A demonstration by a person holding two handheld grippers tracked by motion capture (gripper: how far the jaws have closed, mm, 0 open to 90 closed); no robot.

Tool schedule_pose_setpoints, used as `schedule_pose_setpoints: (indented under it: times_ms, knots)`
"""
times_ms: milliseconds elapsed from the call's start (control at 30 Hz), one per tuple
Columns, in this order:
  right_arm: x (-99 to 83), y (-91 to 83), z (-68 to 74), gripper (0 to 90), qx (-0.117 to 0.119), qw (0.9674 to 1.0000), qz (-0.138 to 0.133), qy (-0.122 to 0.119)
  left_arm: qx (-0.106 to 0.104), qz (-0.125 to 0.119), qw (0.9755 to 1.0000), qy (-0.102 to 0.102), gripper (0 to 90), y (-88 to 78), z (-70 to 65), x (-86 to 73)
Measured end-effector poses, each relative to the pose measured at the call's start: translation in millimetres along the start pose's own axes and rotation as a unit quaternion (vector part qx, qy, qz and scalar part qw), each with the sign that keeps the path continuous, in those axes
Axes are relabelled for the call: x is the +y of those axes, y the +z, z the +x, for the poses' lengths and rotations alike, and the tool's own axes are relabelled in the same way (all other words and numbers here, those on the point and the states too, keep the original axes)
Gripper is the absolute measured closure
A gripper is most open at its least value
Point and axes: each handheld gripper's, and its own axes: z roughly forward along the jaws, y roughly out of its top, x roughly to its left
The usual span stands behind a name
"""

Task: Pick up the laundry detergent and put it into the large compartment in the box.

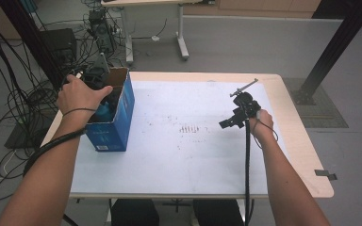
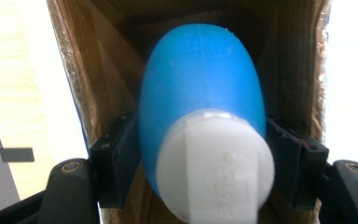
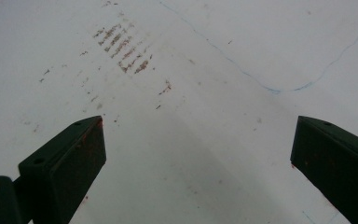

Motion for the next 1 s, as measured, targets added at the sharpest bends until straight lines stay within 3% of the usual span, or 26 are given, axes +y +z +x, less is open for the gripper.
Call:
schedule_pose_setpoints:
  times_ms: [67,233,667,933,1000]
  knots:
    - [0.6,0.6,0.3,3.3,0.001,1.0000,0.000,0.000,0.003,0.008,1.0000,0.002,30.2,-2.8,-0.7,2.3]
    - [0.3,0.7,0.8,3.3,0.002,1.0000,-0.001,-0.001,0.002,0.001,1.0000,0.005,30.2,-10.1,-0.4,0.4]
    - [0.2,-0.4,-0.5,3.3,-0.001,1.0000,-0.001,-0.002,0.007,-0.017,0.9996,0.020,20.8,-48.1,-4.1,-4.6]
    - [2.9,1.5,1.9,3.3,0.001,1.0000,0.000,-0.005,-0.005,-0.022,0.9987,0.045,13.1,-62.2,-12.8,-8.6]
    - [3.4,1.5,2.6,3.3,0.002,1.0000,-0.001,-0.006,-0.013,-0.019,0.9977,0.064,13.1,-66.3,-21.0,-8.5]
